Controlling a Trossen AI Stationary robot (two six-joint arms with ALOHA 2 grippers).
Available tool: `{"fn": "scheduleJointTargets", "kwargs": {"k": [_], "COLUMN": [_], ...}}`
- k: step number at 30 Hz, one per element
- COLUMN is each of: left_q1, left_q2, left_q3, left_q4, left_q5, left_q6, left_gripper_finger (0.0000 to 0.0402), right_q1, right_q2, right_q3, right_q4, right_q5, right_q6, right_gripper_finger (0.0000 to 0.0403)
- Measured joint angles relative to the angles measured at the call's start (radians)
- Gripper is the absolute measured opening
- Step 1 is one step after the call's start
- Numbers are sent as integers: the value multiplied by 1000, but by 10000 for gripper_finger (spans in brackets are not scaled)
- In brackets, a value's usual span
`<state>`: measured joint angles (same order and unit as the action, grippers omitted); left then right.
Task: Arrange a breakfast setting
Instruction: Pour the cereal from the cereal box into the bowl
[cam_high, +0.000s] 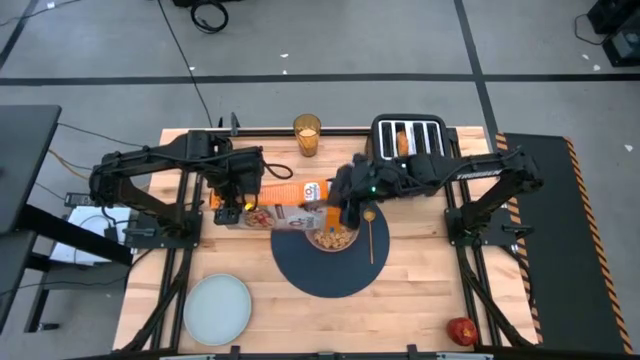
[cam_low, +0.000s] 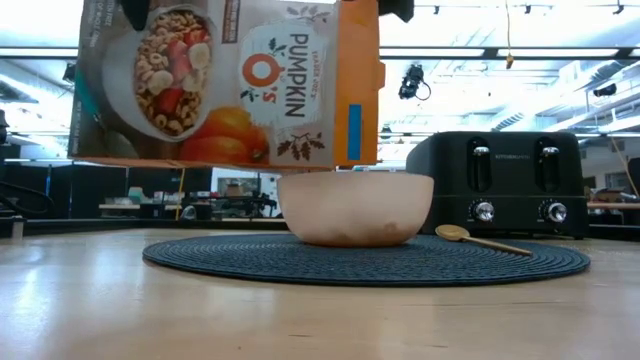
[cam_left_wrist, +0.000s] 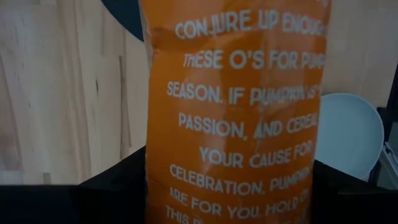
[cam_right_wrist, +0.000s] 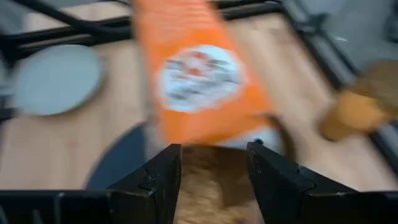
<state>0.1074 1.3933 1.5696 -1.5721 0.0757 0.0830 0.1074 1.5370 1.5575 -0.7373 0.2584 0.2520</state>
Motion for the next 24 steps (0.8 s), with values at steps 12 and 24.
{"fn": "scheduleJointTargets", "kwargs": {"k": [12,24], "left_q1": [-1,-47], "left_q2": [0,-1], "left_q3": [0,0], "left_q4": [2,-2], "left_q5": [2,1], "left_q6": [6,39], "left_gripper_finger": [256,256], "right_q1": [33,23], "right_q2": [-5,50], "right_q3": [0,-2], "right_q4": [-149,24], "right_q5": [-30,-24], "right_q6": [97,-43], "right_gripper_finger": [183,183]}}
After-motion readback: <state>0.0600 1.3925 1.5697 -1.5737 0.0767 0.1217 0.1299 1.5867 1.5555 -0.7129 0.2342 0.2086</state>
